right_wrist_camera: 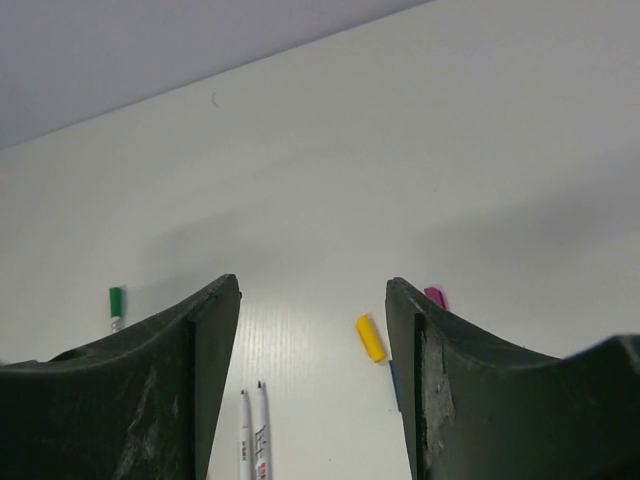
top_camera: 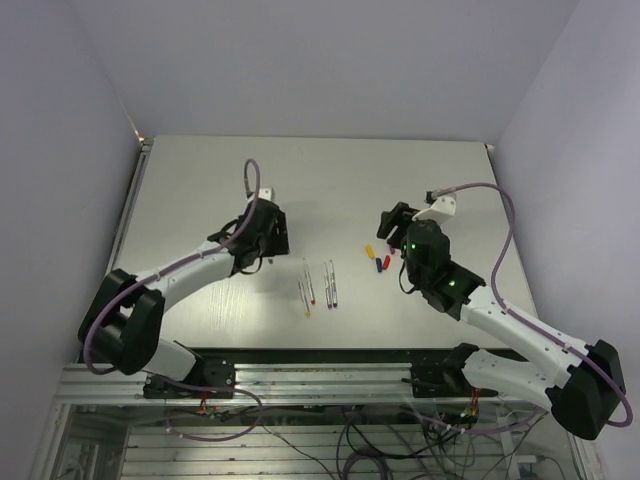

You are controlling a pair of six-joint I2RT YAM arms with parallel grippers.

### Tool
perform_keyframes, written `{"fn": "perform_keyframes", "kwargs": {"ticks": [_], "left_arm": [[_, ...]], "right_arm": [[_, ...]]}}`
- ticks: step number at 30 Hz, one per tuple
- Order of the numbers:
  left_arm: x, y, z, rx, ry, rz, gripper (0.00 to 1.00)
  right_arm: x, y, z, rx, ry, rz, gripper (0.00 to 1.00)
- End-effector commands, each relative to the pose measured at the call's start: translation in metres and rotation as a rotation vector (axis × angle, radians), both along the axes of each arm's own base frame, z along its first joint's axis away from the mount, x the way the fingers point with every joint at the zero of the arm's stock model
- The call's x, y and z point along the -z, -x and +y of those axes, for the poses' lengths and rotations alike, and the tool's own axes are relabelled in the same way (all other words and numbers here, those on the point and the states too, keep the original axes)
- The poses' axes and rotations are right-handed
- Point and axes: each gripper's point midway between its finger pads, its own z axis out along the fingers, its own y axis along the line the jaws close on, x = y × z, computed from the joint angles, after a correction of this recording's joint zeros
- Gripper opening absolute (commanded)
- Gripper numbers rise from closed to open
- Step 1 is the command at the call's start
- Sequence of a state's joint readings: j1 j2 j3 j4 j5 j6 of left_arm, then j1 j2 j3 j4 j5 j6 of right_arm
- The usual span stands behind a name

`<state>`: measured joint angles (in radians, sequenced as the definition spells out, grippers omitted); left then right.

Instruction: Insert the pens into the pen caps

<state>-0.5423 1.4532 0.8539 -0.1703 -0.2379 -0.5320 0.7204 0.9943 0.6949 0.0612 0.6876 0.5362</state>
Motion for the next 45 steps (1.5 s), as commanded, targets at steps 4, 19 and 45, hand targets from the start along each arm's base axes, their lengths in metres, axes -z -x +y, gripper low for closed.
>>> {"fn": "perform_keyframes", "kwargs": {"ticks": [4, 19, 45], "left_arm": [[-0.002, 0.058, -0.047, 0.149, -0.022, 0.015, 0.71], [0.028, 0.100, -0.074, 0.221, -0.145, 0.089, 0.57], [0.064, 0.112, -0.078, 0.235, -0.184, 0.160, 0.53]], "right_arm": [[0.019, -0.003, -0.014, 0.040, -0.029, 0.038, 0.58], [0.038, 0.002, -0.010, 0.018, -0.070, 0.079, 0.57], [0.042, 0.004, -0.005, -0.006, -0.105, 0.085, 0.57]]}}
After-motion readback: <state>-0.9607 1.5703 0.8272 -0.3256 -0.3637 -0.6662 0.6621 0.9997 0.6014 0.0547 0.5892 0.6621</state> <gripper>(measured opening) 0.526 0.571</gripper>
